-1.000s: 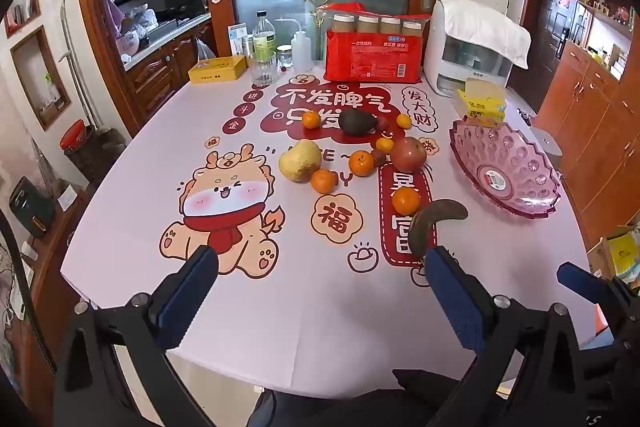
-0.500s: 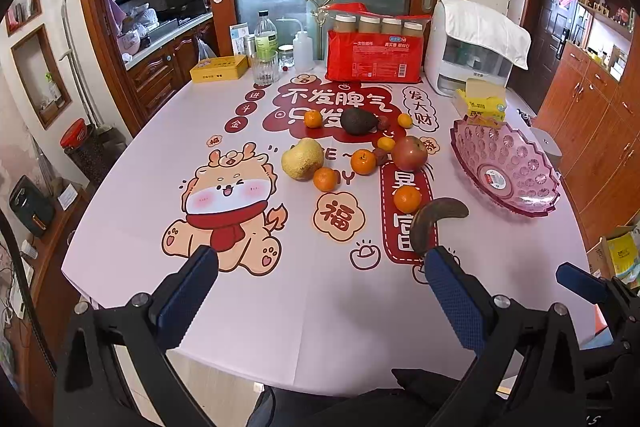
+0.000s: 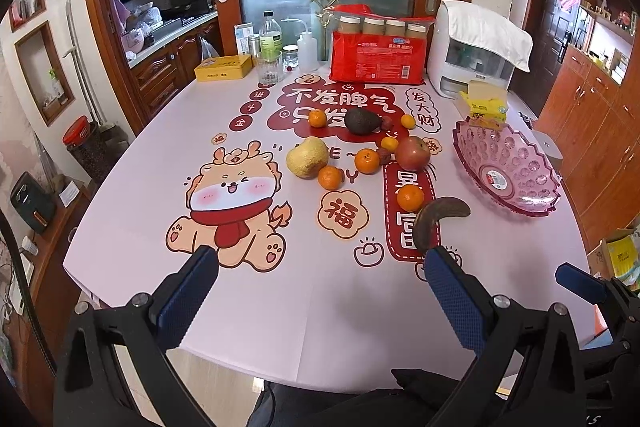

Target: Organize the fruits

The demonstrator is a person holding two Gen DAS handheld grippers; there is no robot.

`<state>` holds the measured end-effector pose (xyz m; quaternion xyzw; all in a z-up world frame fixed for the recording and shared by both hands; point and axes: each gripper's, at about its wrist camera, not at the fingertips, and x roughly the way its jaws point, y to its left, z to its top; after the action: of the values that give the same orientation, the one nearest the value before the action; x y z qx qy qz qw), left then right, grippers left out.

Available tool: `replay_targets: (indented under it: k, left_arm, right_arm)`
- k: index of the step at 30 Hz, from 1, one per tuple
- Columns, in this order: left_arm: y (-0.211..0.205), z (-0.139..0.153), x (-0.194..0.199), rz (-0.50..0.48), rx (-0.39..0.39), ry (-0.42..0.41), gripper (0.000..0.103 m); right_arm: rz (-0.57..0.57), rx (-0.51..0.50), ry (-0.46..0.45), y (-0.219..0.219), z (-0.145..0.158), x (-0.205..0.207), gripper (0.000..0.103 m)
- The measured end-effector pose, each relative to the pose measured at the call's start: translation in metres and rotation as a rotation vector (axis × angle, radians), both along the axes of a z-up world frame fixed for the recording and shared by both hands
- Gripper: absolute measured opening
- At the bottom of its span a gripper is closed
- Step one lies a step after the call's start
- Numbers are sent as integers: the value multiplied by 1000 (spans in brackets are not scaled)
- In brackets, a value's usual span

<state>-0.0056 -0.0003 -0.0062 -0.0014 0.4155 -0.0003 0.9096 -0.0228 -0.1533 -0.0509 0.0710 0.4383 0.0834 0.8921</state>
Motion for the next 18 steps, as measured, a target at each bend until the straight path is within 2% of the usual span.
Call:
replay_targets:
  k: [5, 18]
  left_arm:
    - [16, 8, -11, 9, -2, 2, 102]
    - [11, 4, -15, -3, 0, 3, 102]
  right_arm:
    - [12, 4, 10, 5, -5, 2, 103]
    - [31, 14, 43, 12, -12, 0, 103]
